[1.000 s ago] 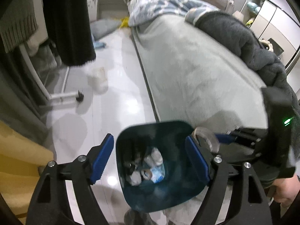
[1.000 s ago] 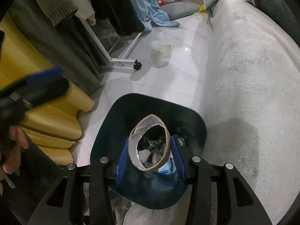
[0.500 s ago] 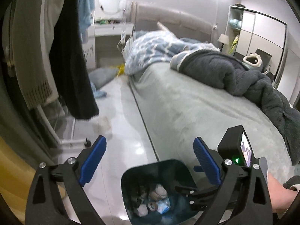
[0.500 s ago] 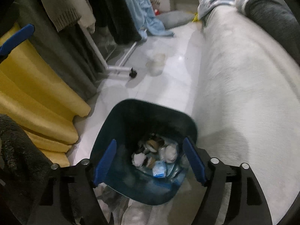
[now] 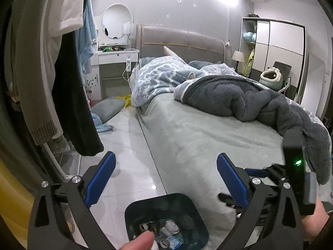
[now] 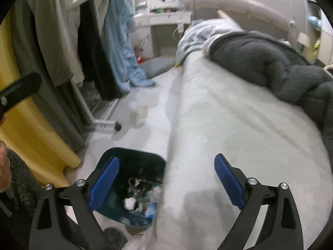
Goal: Collect trash
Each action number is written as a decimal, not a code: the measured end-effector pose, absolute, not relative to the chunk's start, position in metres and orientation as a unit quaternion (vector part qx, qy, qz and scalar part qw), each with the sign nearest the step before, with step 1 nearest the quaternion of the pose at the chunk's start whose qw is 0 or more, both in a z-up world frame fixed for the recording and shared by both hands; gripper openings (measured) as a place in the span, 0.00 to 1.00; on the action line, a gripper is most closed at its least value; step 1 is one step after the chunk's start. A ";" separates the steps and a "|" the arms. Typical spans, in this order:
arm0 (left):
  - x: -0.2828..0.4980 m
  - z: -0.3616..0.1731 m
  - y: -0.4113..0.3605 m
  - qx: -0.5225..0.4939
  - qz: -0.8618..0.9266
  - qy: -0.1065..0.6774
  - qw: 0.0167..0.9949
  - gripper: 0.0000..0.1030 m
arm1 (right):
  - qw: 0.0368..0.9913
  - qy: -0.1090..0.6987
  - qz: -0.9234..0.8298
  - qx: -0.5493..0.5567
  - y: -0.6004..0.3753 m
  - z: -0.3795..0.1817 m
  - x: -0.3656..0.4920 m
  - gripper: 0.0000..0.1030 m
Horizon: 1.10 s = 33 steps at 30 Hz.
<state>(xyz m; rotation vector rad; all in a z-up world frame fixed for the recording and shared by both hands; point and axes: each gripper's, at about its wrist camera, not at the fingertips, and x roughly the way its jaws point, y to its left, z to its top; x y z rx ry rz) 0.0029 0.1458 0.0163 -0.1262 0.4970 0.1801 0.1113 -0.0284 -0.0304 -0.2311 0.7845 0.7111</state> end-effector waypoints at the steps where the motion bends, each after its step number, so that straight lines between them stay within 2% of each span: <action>1: 0.001 0.018 0.141 -0.060 0.088 0.242 0.964 0.96 | 0.863 0.365 0.332 -0.107 -0.037 -0.026 0.108 0.95; 17: -0.019 0.036 0.080 -0.023 0.070 0.209 0.975 0.97 | 0.935 0.277 0.219 -0.044 -0.168 0.022 0.062 0.97; 33: -0.023 0.033 0.045 -0.002 0.035 0.206 0.978 0.97 | 0.947 0.264 0.177 -0.035 -0.184 -0.003 0.021 0.97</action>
